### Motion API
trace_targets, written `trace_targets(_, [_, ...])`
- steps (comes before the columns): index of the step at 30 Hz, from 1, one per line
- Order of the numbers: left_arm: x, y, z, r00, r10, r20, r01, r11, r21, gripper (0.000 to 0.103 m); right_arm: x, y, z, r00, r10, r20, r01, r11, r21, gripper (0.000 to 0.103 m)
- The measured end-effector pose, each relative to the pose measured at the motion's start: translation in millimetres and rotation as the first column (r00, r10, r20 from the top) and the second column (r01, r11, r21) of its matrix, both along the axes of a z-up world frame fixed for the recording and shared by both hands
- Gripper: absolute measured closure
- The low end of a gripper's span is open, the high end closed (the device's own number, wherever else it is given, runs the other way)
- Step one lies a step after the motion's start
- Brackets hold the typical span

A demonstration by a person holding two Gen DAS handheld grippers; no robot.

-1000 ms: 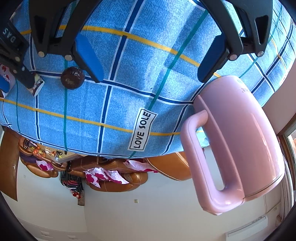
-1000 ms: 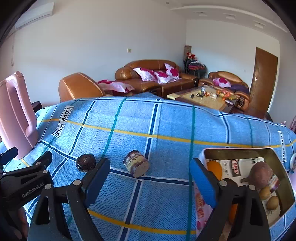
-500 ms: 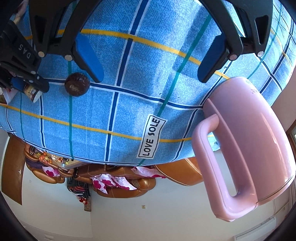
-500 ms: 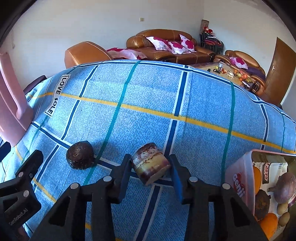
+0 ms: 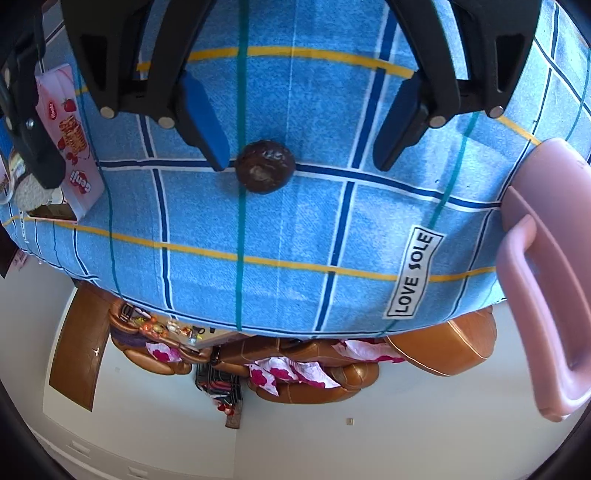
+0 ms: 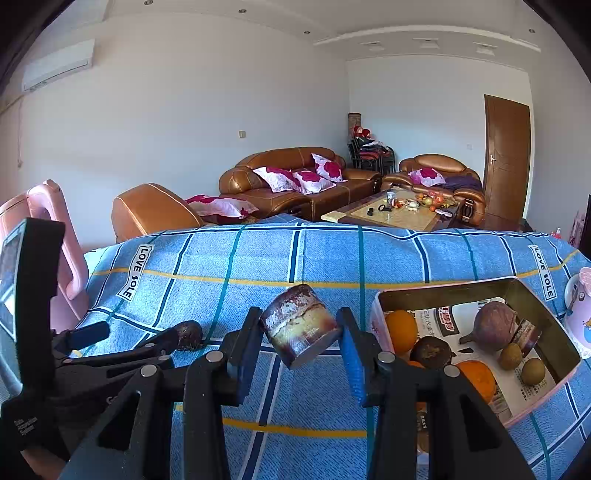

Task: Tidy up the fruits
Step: 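Grasp the dark brown round fruit with the left tool while the right tool grasps the small labeled jar, then carry the dark fruit with the left tool over the tin box while the right tool carries the jar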

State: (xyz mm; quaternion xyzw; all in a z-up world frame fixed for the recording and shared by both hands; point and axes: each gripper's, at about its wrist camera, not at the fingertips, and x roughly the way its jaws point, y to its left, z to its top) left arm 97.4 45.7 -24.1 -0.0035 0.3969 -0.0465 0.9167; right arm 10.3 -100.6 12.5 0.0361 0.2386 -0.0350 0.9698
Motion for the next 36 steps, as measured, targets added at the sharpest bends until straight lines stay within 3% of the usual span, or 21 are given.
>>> trace_targets(7, [32.1, -17.8, -15.4, 0.995, -0.019, -0.102, 0.021, 1.0, 0.02, 0.032, 6.1, -11.4, -2.5, 0.999, 0.006, -0.034, -0.005, 0.999, 0.041, 0.06])
trace_targets(12, [32.2, -18.4, -12.8, 0.995, -0.025, -0.093, 0.025, 1.0, 0.008, 0.035, 14.4, -15.0, -5.5, 0.997, 0.023, -0.068, -0.019, 0.998, 0.06, 0.06])
trace_targets(17, [29.4, -13.3, -11.1, 0.996, -0.037, -0.079, 0.036, 0.999, -0.023, 0.064, 14.4, -12.0, -8.7, 0.997, 0.026, -0.069, -0.022, 0.998, 0.055, 0.06])
trace_targets(20, [27.3, -6.3, -9.8, 0.997, -0.016, -0.071, 0.013, 0.999, -0.041, 0.064, 11.9, -9.3, -8.1, 0.998, 0.028, -0.054, -0.025, 0.999, 0.044, 0.06])
trace_targets(25, [13.7, 7.5, 1.0, 0.998, 0.063, 0.021, -0.062, 0.997, -0.048, 0.064, 6.2, -5.2, -8.0, 0.999, 0.032, -0.031, -0.031, 0.999, 0.022, 0.06])
trace_targets(29, [-2.7, 10.1, 12.2, 0.986, 0.108, 0.125, -0.107, 0.994, -0.008, 0.064, 2.1, -2.9, -6.5, 0.999, 0.038, -0.009, -0.038, 0.999, 0.012, 0.06])
trace_targets(36, [-20.7, 13.1, 20.5, 0.967, 0.127, 0.221, -0.14, 0.989, 0.044, 0.064, -4.1, 0.7, -4.5, 0.999, 0.039, 0.018, -0.039, 0.999, 0.003, 0.06])
